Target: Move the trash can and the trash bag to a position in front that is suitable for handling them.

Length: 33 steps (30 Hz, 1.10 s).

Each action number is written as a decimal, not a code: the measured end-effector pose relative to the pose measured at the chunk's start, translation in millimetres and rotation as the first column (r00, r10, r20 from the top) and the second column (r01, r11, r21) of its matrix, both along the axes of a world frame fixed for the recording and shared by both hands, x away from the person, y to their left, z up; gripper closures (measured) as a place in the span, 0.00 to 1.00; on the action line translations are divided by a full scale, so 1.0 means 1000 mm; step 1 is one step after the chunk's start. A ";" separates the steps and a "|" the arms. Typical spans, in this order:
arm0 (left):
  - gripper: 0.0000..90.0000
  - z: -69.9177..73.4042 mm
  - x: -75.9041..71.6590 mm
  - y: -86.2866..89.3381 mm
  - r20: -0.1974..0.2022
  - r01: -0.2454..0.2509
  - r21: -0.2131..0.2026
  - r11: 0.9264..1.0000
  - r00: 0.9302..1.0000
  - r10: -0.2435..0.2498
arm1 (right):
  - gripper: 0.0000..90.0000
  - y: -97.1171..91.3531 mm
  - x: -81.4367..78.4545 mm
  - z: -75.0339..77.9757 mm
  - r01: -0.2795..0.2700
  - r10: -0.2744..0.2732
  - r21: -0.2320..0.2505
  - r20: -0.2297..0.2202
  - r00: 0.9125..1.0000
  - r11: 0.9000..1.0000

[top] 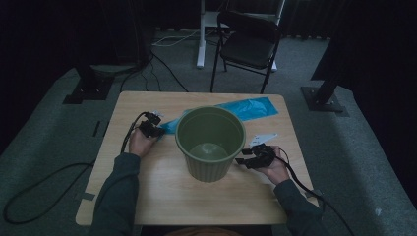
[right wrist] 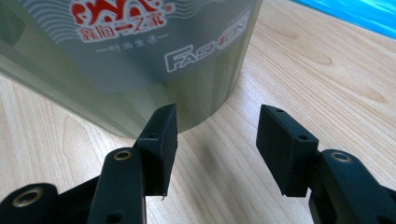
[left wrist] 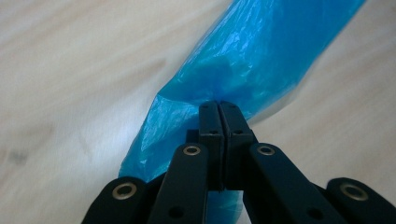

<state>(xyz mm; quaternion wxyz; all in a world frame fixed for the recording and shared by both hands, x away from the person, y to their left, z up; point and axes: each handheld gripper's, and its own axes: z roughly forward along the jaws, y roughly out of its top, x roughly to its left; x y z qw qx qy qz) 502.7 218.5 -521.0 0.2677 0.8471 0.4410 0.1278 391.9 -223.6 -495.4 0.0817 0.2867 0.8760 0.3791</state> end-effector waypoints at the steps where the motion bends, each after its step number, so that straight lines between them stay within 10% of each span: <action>1: 0.99 0.000 -0.003 0.005 -0.005 0.000 -0.007 1.000 1.000 0.000 | 0.53 -0.001 0.000 0.000 0.002 -0.002 0.003 0.000 1.000 1.000; 15: 0.97 0.000 -0.083 0.058 -0.007 0.036 -0.006 0.999 0.999 -0.036 | 0.53 0.001 0.001 0.000 0.000 0.000 0.006 -0.006 1.000 1.000; 17: 0.79 0.007 -0.088 0.056 0.035 0.038 -0.016 0.999 0.999 -0.037 | 0.53 0.002 0.002 -0.001 0.001 -0.001 0.005 -0.009 1.000 1.000; 23: 0.63 0.027 -0.078 0.023 0.130 0.093 -0.055 0.994 0.988 -0.085 | 0.53 0.005 0.002 -0.001 -0.006 0.006 0.003 -0.007 1.000 1.000; 33: 0.59 0.018 -0.029 -0.045 0.111 0.173 -0.051 0.984 0.980 -0.167 | 0.53 0.001 0.002 0.000 -0.002 0.002 0.003 -0.005 1.000 1.000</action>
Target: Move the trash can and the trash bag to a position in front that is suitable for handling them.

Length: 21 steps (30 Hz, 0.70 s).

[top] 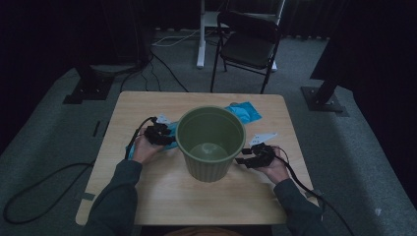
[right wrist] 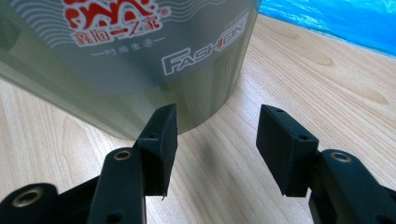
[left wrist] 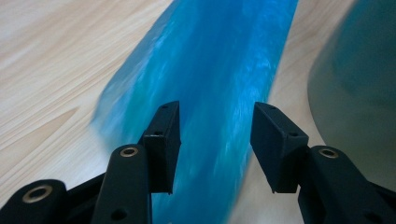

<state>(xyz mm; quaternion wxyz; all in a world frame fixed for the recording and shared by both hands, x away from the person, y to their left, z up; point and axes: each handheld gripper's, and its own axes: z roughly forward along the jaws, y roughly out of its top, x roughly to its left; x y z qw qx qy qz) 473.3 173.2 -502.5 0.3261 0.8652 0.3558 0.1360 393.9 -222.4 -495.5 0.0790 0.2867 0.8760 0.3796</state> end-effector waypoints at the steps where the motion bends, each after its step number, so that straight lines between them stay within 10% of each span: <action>1: 0.59 -0.003 0.004 -0.004 -0.008 0.000 0.000 1.000 1.000 0.000 | 0.53 0.000 0.000 0.000 0.000 0.000 0.001 0.001 1.000 1.000; 14: 0.53 -0.024 0.019 -0.029 -0.060 0.039 0.044 0.998 0.998 -0.036 | 0.53 -0.001 0.000 -0.001 0.002 -0.002 0.003 -0.003 1.000 1.000; 21: 0.84 -0.022 0.014 -0.023 -0.045 -0.005 0.075 0.997 0.999 0.008 | 0.53 -0.001 0.000 -0.001 0.001 -0.001 -0.001 -0.006 1.000 1.000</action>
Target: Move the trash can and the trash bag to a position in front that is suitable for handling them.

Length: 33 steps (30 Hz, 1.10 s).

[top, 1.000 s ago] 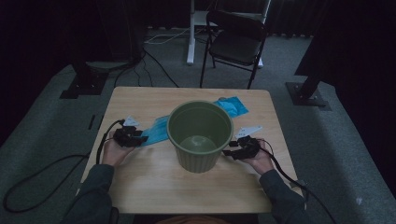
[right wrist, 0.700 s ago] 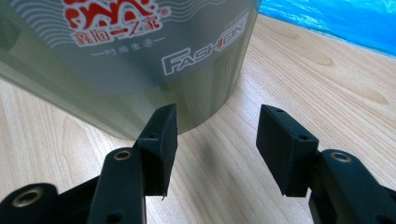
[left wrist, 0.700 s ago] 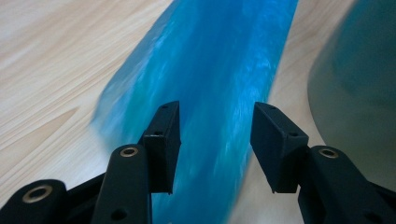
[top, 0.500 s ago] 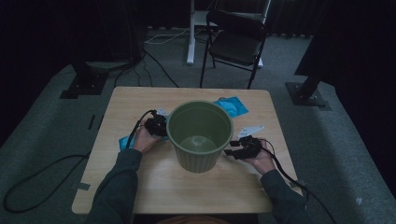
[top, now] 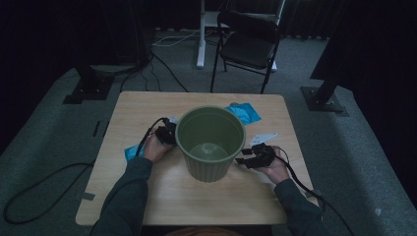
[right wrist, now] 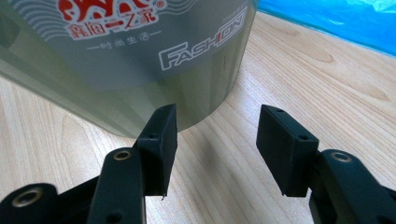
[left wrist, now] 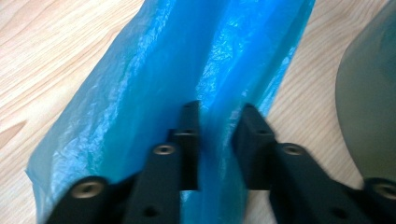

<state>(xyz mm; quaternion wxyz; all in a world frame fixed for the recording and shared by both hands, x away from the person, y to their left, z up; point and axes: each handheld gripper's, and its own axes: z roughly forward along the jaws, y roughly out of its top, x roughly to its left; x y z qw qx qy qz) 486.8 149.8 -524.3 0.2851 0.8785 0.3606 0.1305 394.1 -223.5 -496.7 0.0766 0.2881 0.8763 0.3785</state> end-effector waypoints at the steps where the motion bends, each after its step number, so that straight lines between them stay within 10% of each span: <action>1: 0.88 0.000 -0.002 0.002 0.003 -0.002 0.008 1.000 1.000 0.002 | 0.53 0.000 0.000 0.000 0.001 -0.001 0.001 0.000 1.000 1.000; 22: 0.94 0.006 -0.091 0.063 -0.036 0.012 0.002 1.000 0.999 -0.012 | 0.53 0.000 0.001 -0.003 -0.001 0.001 -0.008 -0.010 1.000 1.000; 33: 0.65 0.019 -0.114 0.068 0.034 0.021 -0.095 0.995 0.999 -0.017 | 0.52 -0.004 0.004 -0.009 0.022 -0.023 -0.017 -0.014 1.000 1.000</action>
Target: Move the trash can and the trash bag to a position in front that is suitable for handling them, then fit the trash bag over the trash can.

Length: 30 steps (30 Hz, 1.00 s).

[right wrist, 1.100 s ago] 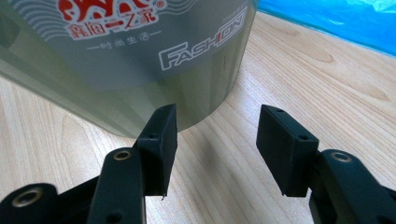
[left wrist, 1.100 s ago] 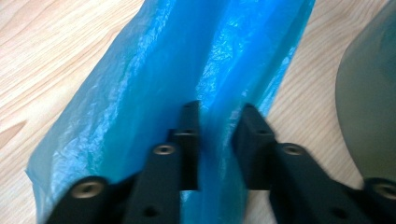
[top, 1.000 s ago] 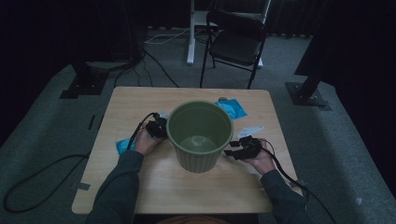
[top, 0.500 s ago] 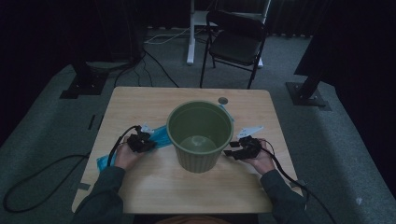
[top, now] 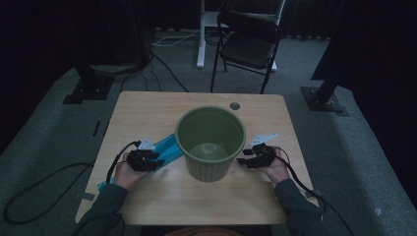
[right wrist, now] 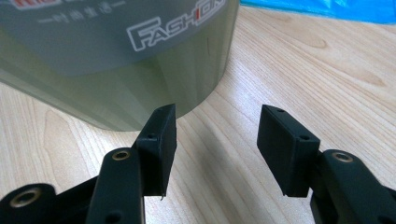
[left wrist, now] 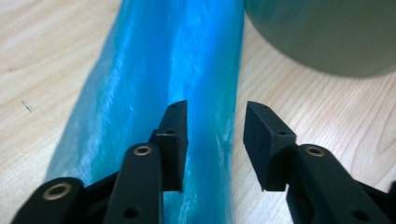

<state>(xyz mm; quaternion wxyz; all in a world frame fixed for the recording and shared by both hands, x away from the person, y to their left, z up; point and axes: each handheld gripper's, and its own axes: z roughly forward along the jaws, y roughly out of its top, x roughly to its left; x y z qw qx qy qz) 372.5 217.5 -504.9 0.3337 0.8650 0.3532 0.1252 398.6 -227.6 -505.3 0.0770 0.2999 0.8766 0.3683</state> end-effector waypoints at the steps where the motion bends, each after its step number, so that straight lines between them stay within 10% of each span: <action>1: 0.64 0.001 0.000 0.000 0.010 -0.003 -0.008 1.000 1.000 0.003 | 0.52 0.000 0.000 -0.001 0.001 -0.001 -0.001 -0.002 1.000 1.000; 13: 0.57 0.020 0.016 -0.003 0.087 -0.024 -0.067 0.997 0.996 0.030 | 0.51 0.000 0.001 -0.003 0.012 -0.012 -0.012 -0.004 1.000 1.000; 30: 0.53 0.028 0.083 -0.006 0.049 -0.089 -0.101 0.991 0.994 0.094 | 0.51 -0.004 0.001 -0.005 0.018 -0.018 -0.012 -0.011 1.000 1.000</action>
